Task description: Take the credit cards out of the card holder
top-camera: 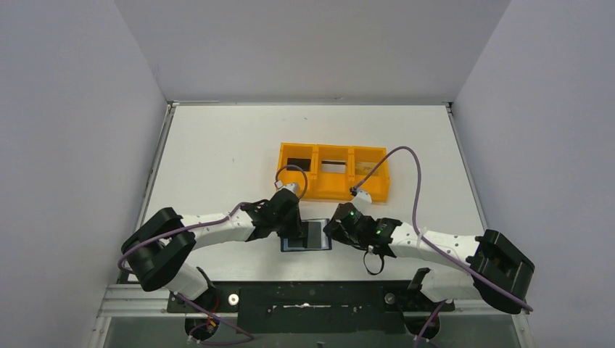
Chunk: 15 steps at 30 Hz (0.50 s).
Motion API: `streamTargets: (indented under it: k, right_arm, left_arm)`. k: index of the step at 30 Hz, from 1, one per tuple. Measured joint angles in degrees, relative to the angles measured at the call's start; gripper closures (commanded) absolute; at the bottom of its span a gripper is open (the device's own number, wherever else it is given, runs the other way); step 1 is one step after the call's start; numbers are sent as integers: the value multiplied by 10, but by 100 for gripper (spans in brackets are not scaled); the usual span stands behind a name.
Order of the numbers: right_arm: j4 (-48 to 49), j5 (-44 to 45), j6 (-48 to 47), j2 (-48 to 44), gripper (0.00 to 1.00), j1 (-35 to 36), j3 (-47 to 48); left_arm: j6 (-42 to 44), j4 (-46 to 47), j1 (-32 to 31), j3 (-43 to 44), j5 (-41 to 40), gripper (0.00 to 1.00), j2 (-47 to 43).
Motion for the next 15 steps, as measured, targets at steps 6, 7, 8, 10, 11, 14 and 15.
streamTargets:
  k: [6, 7, 8, 10, 11, 14, 15]
  right_arm:
    - [26, -21, -29, 31, 86, 0, 29]
    - [29, -25, -31, 45, 86, 0, 35]
    - [30, -28, -32, 56, 86, 0, 38]
    - [32, -30, -33, 80, 87, 0, 41]
    - [31, -31, -33, 90, 87, 0, 41]
    - [28, -34, -32, 114, 88, 0, 41]
    - [28, -34, -28, 119, 88, 0, 41]
  left_arm:
    - [0, -2, 0, 0, 0, 100, -1]
    - [0, -3, 0, 0, 0, 100, -1]
    - [0, -3, 0, 0, 0, 100, -2]
    - [0, -6, 0, 0, 0, 100, -3]
    - [0, -8, 0, 0, 0, 100, -4]
    - [0, -14, 0, 0, 0, 100, -7]
    - [0, -15, 0, 0, 0, 100, -8]
